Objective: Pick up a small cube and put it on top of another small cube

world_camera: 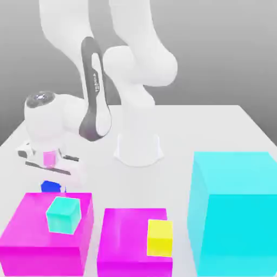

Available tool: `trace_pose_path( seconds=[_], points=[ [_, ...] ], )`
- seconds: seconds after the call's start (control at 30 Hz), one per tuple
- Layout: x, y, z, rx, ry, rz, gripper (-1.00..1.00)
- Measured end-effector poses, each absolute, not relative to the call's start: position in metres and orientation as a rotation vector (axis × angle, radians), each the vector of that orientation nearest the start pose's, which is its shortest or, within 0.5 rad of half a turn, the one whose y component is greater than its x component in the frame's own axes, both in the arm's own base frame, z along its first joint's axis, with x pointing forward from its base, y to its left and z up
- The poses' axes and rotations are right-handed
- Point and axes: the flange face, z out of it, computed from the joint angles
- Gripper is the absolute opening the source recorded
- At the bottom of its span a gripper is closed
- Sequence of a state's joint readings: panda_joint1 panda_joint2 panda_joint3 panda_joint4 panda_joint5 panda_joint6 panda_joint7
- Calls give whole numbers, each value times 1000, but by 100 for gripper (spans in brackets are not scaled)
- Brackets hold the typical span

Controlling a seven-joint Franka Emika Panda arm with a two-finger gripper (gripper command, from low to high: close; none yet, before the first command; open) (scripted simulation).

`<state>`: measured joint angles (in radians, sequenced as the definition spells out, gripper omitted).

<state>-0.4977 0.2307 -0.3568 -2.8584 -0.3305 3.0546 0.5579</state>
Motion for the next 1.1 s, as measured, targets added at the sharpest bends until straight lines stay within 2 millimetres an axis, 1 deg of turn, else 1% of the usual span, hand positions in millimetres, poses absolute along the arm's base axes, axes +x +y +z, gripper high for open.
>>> trace_pose_path(
  seconds=[0.27,0.5,0.73,0.93,0.97,1.0,1.1],
  points=[
    [231,-253,155,-2814,1681,76,-100],
    [234,-253,172,-2805,1685,49,-100],
    [238,-247,187,-2767,1662,18,-100],
    [240,-237,194,-2712,1623,3,-100],
    [243,-237,196,-2712,1606,-5,-100],
    [254,-236,202,-2747,1541,-19,-100],
    [307,-223,229,-2919,1206,-62,-100]
  ],
)
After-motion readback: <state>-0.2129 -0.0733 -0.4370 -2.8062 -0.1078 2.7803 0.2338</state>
